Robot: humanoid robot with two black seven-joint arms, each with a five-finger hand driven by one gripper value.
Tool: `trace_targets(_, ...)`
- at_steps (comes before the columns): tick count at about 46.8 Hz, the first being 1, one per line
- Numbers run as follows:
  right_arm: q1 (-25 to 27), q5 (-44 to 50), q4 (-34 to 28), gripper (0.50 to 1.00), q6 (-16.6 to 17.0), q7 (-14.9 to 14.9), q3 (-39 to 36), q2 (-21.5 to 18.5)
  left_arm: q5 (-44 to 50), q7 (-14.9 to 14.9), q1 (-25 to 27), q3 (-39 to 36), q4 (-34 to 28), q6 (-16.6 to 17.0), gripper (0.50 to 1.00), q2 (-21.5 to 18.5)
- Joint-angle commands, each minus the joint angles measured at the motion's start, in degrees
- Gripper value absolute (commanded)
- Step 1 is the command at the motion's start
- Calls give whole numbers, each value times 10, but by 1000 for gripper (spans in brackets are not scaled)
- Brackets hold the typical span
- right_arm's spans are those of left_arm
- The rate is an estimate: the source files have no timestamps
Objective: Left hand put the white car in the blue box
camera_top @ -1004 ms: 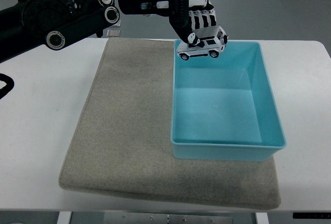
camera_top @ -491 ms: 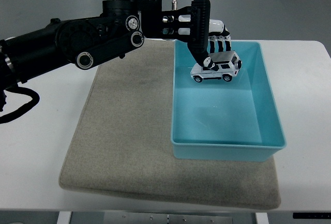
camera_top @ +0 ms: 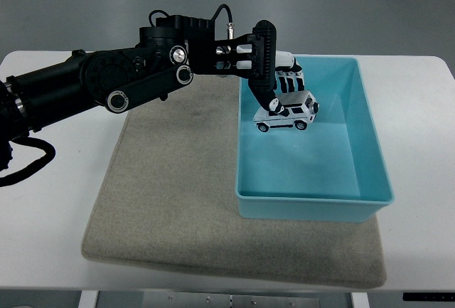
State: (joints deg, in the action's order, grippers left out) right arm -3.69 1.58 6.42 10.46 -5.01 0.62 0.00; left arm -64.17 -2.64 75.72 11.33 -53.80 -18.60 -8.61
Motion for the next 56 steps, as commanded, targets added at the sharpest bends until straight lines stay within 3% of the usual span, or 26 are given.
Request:
trace_targets(1,0,0,0,936,0,0,0,0,0,0,-7,-1,0,0,743,0)
trace_targets(21,0,0,0,936,0,0,0,0,0,0,-13,0,0,0,799,0)
trace_targets(22,0,0,0,936,0,0,0,0,1,1,-13,0,0,1,861,0)
trace_targets(23,0,0,0,936,0,0,0,0,1,2,-13,0,0,1,967,0)
trace_targets(24,0,0,0,936,0,0,0,0,1,2,-13,0,-1,1,1000,0)
trace_targets(37,0,0,0,936,0,0,0,0,4,7,-7,9,4,1,999,11)
trace_targets(47,0,0,0,936,0,0,0,0,14,11,0,12,53,50,1000,9)
trace_targets(56,0,0,0,936,0,0,0,0,16,11,14,80,67,54,1000,2)
